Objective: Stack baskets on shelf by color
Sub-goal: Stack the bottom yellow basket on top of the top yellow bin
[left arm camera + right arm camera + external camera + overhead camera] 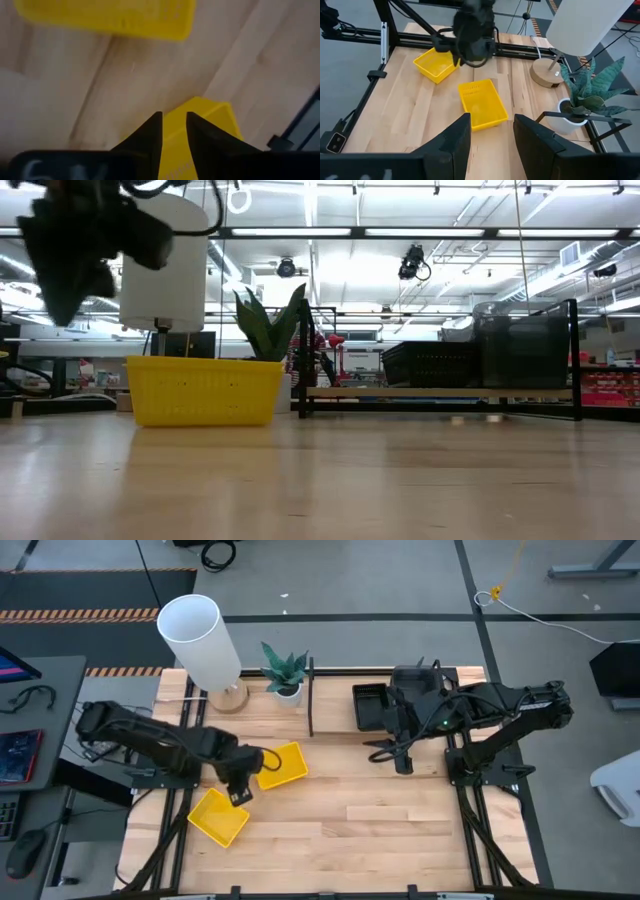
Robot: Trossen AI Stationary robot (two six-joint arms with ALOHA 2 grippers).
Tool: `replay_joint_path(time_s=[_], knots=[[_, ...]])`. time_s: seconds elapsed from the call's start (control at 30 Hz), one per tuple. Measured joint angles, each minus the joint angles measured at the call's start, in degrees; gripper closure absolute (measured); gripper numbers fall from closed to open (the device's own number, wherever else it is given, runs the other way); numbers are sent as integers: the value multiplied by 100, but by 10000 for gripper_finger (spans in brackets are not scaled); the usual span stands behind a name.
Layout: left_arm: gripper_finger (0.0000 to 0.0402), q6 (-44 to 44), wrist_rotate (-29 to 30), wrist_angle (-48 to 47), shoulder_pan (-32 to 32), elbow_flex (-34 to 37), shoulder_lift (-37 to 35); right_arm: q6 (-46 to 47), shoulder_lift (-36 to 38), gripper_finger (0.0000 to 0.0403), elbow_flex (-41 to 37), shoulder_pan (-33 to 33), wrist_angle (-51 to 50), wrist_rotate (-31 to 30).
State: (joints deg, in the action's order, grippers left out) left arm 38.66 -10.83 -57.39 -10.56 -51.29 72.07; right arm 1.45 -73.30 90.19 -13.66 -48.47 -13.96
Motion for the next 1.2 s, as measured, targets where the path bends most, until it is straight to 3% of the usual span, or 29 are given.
replay_joint_path(time_s=[0.17, 0.43, 0.53, 0.67, 0.9, 1.2], knots=[[298, 198, -2, 41, -513, 161, 90, -39, -2, 249, 1, 96, 3, -29], [194, -185, 246, -45, -952, 213, 216, 275, -3, 249, 1, 143, 46, -32], [174, -473, -16, 46, -1013, 381, 210, 403, -28, 249, 2, 141, 46, -30], [182, -726, -330, 100, -1080, 773, 214, 594, -72, 249, 2, 124, 40, -30], [220, -1364, 323, 312, -1081, 966, 219, 800, -74, 249, 2, 64, 44, -105], [232, -1710, 349, 606, -1298, 962, 264, 864, -74, 249, 2, 66, 44, -140]])
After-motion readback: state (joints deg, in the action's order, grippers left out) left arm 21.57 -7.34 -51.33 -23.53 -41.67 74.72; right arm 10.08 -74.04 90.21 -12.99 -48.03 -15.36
